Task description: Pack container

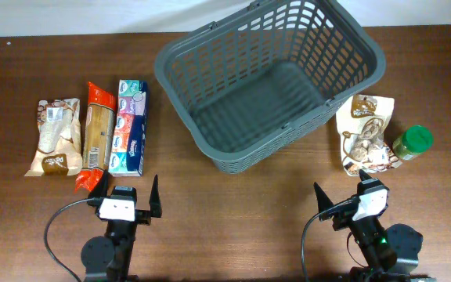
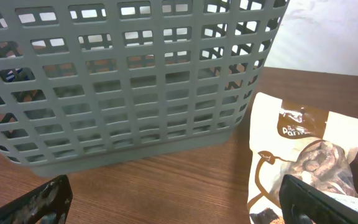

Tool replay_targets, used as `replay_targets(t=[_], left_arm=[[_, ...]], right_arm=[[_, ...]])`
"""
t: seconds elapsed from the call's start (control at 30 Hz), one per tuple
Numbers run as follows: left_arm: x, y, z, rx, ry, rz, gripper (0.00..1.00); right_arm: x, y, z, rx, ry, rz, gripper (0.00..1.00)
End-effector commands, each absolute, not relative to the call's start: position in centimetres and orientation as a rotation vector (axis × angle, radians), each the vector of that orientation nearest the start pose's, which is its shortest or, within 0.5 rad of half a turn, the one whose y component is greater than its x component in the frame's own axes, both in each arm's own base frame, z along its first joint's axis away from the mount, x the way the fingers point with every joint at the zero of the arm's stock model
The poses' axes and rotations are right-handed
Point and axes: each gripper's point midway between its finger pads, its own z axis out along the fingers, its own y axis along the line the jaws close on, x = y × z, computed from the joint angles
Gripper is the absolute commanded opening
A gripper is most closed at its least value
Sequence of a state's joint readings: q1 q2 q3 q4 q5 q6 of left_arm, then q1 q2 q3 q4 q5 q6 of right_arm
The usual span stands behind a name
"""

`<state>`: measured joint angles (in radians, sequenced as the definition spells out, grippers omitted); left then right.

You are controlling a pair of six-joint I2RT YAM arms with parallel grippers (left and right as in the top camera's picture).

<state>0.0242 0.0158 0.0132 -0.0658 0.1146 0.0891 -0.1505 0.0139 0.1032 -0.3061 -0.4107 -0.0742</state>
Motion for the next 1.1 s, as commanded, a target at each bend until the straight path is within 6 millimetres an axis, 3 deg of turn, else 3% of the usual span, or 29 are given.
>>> replay_targets(t=[0.0,0.3,0.5,0.57,0.83,1.07], left_arm=[[24.6,-1.3,15.8,0.15,1.636,0.005,0.99],[24.5,-2.1,15.9,0.181,1.63,-0.033,0.99],[22.3,-8.3,16.5,0.403,1.589,-0.414,0.99],[22.0,-9.0,16.5,0.408,1.592,-0.478,0.99],[21.8,-9.1,17.6,0.345,1.594,-0.548,0.99],[21.4,-7.1,21.8,0.299,1.584,-0.387,0.99]], right_arm=[[22.8,3.8,14.8,-0.234,1.755,0.225,0.99],[22.8,3.8,14.8,-0.234,1.755,0.225,0.99],[22.7,4.1,14.8,-0.247,1.753,0.242,0.99],[22.7,4.1,14.8,-0.246,1.753,0.241,0.99],[22.6,4.5,15.6,-0.268,1.728,0.258,0.99],[21.3,3.8,20.6,-0.23,1.702,0.194,0.99]])
